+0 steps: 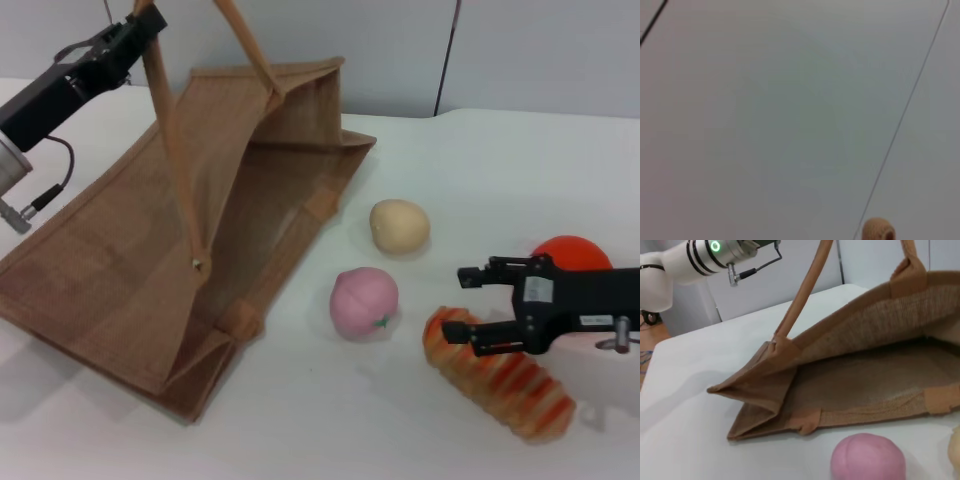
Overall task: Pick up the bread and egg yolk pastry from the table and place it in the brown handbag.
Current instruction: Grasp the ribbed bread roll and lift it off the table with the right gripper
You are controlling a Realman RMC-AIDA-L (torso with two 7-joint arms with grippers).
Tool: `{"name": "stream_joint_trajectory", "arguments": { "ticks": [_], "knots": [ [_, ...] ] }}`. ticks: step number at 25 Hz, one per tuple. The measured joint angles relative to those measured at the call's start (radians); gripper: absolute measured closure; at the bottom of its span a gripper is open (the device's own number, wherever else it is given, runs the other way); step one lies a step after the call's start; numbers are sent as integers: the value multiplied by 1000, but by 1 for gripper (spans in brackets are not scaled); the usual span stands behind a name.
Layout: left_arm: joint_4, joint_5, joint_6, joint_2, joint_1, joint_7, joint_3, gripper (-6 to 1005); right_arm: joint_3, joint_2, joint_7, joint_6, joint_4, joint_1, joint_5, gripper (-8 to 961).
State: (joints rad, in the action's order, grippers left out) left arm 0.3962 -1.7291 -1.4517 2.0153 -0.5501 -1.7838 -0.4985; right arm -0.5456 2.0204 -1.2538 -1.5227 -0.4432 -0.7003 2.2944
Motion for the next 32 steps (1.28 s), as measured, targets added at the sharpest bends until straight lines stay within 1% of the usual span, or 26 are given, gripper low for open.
{"name": "stream_joint_trajectory", "arguments": {
  "ticks": [4,8,12,15,19,24,32],
  "knots": [
    [-6,0,-10,-12,6,3,30,879,-56,2,-80,-22,-58,20,1,116],
    [-7,0,-15,-18,11,4,40,879,-147,4,-167,-38,-103,37,1,122],
    [-8,0,-15,-19,11,6,42,879,-235,6,-246,0,-127,41,2,128],
    [-8,0,-15,-21,8,12,42,879,-275,7,-294,38,-149,42,1,132],
    [-8,1,-10,-21,0,13,43,879,-286,8,-319,58,-176,39,-1,138],
    [-8,7,-3,-21,-7,13,43,879,-285,8,-320,16,-219,42,-15,145],
    [-8,2,-2,-21,-1,14,42,879,-303,8,-348,30,-218,48,11,157]
  ]
}}
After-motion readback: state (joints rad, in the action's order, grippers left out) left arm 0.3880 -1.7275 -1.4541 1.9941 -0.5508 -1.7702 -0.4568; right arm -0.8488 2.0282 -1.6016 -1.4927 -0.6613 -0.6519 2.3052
